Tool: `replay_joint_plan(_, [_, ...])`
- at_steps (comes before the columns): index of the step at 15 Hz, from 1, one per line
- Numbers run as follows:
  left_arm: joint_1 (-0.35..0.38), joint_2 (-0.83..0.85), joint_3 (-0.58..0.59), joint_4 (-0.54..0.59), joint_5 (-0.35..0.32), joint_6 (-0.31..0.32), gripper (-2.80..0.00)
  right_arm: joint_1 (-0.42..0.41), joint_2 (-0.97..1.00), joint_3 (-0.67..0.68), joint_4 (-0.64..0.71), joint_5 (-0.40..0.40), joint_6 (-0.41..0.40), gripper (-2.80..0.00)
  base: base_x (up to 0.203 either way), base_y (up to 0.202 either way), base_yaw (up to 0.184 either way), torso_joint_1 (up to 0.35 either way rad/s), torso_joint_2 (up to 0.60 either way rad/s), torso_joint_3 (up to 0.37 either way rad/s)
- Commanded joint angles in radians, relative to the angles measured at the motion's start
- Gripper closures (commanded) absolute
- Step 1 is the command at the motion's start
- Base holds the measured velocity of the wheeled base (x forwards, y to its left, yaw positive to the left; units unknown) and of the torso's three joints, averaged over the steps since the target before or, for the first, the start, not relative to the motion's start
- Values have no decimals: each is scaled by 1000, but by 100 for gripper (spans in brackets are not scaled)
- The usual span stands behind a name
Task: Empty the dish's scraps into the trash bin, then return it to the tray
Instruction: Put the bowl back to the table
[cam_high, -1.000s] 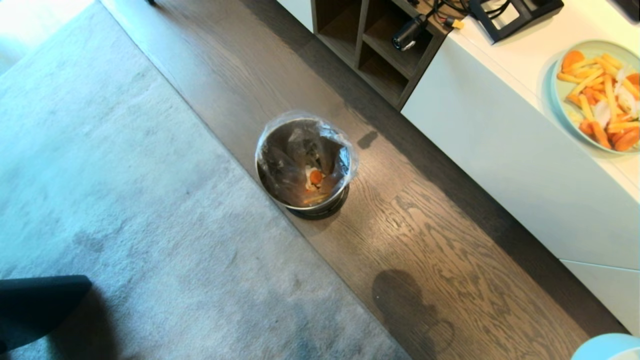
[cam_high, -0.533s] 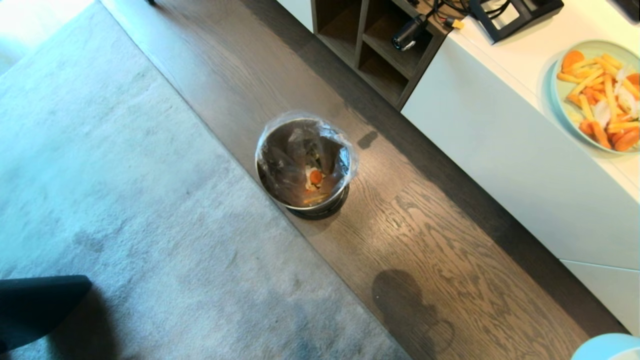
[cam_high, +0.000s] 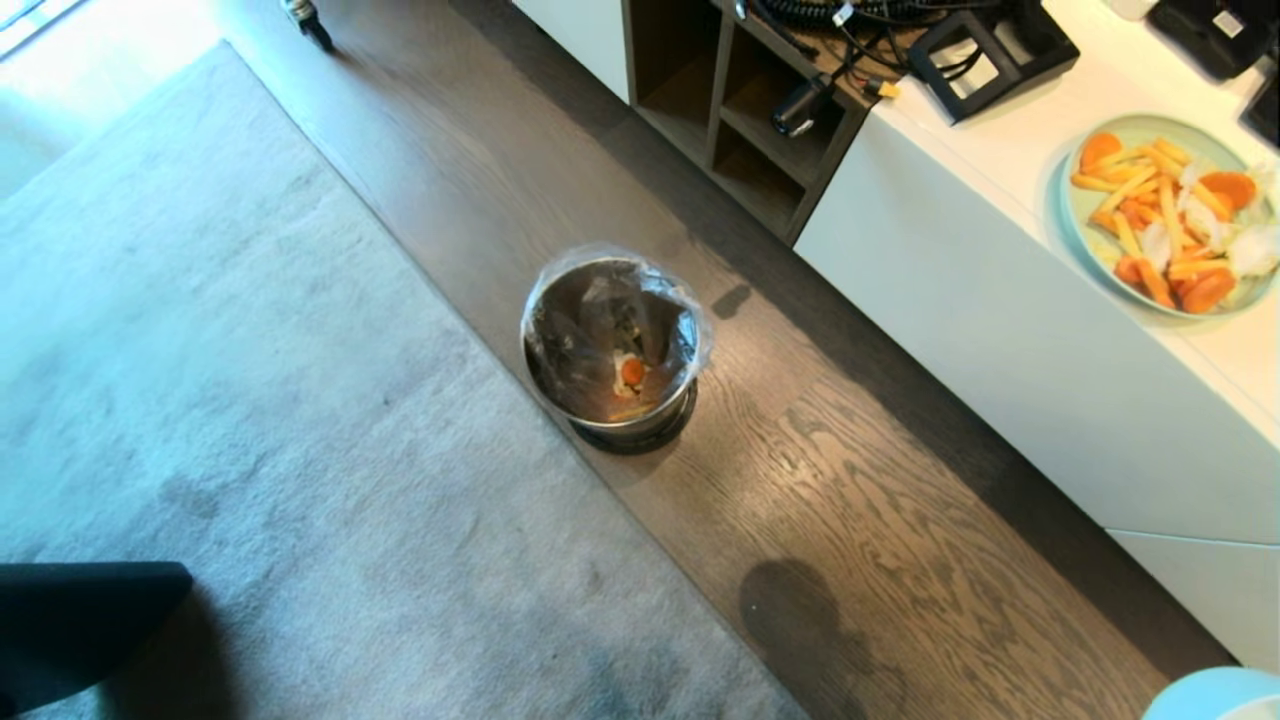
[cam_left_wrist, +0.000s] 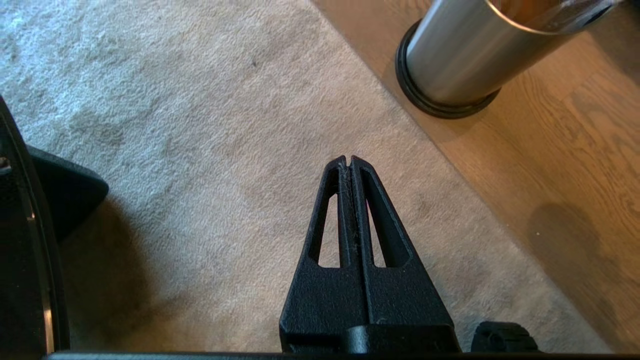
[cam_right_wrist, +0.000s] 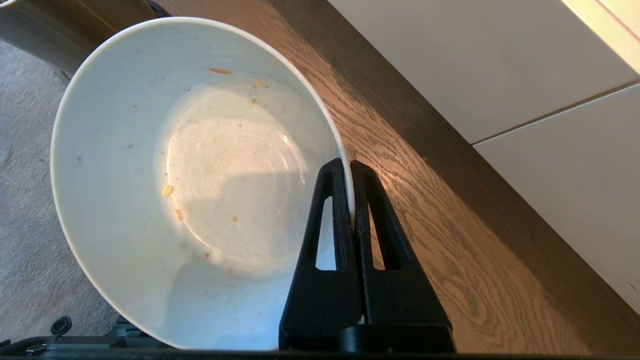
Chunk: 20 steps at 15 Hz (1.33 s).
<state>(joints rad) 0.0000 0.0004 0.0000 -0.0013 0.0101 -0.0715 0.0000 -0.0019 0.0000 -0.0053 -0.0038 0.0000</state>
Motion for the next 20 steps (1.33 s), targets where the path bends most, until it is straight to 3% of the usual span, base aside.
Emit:
replay_joint_plan(1, [0,0,0,0,0,-1,0,0,3,0,-1,0,0,0,0,0,0,-2,2,206])
replay_joint_plan(20, [0,0,0,0,-1,-2,0,0,3,0,-1,0,0,0,0,0,0,3,2,202])
